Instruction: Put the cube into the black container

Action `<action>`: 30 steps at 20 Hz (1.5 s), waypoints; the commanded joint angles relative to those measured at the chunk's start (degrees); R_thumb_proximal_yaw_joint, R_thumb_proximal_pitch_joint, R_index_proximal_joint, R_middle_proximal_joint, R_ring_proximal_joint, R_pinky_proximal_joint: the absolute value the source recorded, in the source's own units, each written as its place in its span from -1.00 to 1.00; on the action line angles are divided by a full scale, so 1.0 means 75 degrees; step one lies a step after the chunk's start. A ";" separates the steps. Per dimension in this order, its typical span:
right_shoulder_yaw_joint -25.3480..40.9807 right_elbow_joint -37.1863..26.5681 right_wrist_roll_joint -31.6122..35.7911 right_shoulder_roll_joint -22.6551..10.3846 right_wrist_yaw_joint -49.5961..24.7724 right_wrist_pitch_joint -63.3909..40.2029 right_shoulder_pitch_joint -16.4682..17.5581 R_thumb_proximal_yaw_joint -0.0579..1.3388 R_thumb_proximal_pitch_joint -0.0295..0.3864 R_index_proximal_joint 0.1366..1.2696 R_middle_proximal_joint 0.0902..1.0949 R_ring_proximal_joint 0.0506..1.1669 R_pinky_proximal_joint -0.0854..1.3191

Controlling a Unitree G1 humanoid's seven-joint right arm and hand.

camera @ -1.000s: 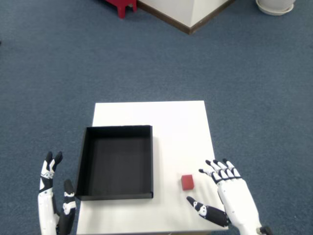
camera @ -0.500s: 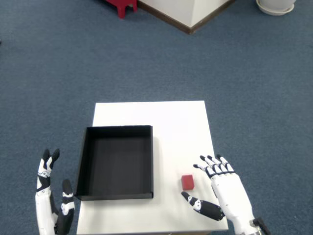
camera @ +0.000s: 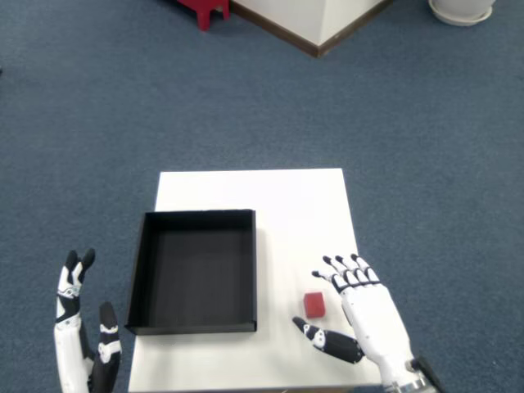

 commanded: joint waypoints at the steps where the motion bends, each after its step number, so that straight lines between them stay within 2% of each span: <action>1: -0.0116 -0.0379 0.0023 -0.0204 -0.0053 0.0119 -0.0245 -0.20 -0.87 -0.44 -0.79 -0.72 -0.90; 11: -0.0095 -0.0125 0.0048 -0.0120 0.0258 0.0211 -0.0359 -0.15 -0.82 -0.42 -0.78 -0.71 -0.90; 19: -0.0113 0.0682 0.0172 -0.0009 0.0291 -0.0081 -0.0494 -0.13 -0.81 -0.39 -0.77 -0.71 -0.90; 30: -0.0074 0.1750 0.0188 0.0392 0.0173 -0.0473 -0.0641 -0.14 -0.84 -0.37 -0.76 -0.69 -0.89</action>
